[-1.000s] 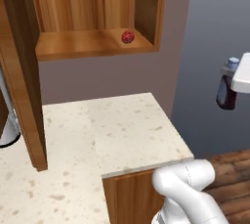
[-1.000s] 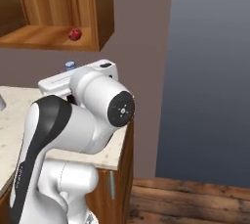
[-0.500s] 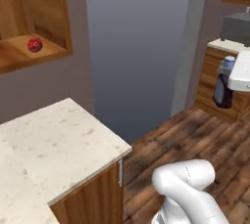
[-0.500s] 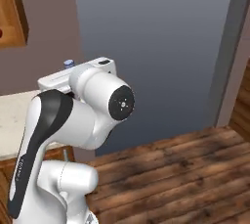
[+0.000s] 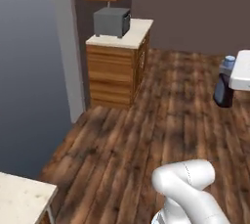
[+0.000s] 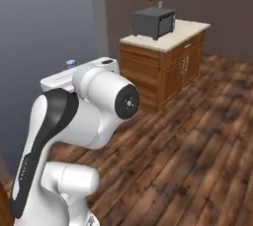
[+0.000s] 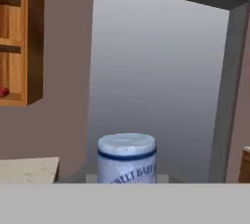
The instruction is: The dining table condiment station is running low on condiment bottle. Refill the condiment station by opening the cabinet and taking the condiment bottle from the cabinet and placing it on the dining table.
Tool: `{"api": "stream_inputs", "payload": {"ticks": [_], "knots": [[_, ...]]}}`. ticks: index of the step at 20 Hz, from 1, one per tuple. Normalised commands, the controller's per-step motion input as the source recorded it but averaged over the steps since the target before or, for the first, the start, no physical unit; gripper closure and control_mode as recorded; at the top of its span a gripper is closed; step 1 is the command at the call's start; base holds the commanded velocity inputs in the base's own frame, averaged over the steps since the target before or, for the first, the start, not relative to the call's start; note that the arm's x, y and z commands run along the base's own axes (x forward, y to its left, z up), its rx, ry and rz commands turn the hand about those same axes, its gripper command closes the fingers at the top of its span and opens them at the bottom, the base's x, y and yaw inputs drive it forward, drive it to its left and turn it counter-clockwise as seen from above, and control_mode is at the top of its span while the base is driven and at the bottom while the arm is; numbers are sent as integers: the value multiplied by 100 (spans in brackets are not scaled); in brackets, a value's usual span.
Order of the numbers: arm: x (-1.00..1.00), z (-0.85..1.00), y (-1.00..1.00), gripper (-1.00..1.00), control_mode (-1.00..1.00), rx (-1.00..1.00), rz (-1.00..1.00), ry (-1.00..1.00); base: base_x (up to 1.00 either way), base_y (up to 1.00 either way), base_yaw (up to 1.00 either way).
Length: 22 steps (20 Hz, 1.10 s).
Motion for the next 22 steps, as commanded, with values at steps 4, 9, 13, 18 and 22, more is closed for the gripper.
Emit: {"api": "stream_inputs", "payload": {"ticks": [4,9,13,18,22], "knots": [[0,0,0,100,100,0,0,0,0,0,-100],[0,0,0,100,100,0,0,0,0,0,-99],[0,0,0,100,100,0,0,0,40,-24,-81],[0,0,0,100,100,0,0,0,97,-17,-54],[0,0,0,100,100,0,0,0,100,59,-44]]}}
